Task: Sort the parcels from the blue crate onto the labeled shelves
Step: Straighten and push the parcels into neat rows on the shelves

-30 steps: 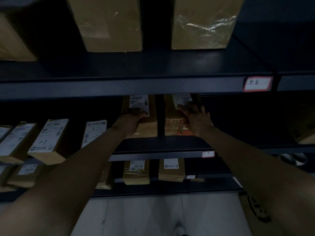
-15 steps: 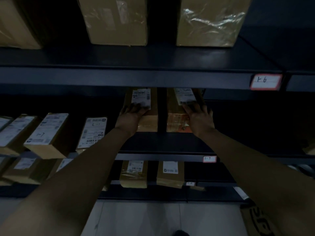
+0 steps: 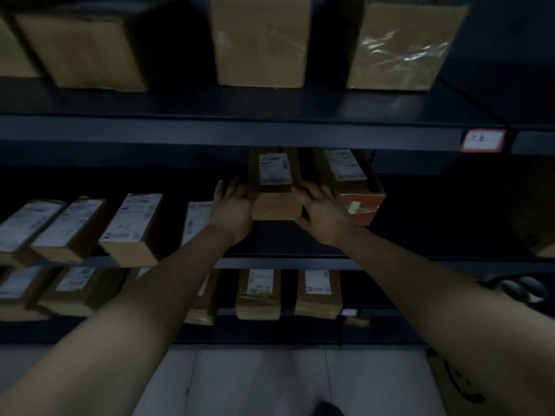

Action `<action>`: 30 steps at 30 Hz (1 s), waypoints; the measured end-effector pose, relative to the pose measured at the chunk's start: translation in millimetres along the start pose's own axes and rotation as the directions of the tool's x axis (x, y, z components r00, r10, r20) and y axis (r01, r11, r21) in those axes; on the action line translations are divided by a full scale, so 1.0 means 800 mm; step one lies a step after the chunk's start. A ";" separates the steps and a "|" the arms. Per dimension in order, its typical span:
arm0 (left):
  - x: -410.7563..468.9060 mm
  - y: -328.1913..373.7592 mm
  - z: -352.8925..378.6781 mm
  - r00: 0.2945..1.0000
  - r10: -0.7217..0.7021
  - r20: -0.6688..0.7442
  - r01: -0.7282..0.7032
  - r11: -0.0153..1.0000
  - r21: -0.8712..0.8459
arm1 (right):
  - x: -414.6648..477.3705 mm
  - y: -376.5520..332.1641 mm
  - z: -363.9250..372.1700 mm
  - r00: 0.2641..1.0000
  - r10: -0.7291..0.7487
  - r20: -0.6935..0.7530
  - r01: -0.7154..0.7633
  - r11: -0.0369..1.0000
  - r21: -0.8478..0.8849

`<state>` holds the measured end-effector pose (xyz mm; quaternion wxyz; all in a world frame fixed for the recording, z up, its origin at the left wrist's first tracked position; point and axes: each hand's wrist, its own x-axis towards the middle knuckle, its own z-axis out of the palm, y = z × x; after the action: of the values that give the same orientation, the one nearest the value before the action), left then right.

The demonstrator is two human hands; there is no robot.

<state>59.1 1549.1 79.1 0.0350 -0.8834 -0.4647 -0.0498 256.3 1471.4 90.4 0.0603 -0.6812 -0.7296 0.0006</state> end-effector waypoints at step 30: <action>-0.083 -0.288 0.029 0.996 -0.065 0.057 0.075 0.978 -0.195 | 0.123 -0.247 0.111 0.967 0.179 0.180 -0.170 0.983 -0.065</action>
<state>-167.3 1627.5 51.7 -0.0661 -0.8665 -0.4892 -0.0744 46.0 1562.0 26.9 -0.0250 -0.7410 -0.6691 0.0513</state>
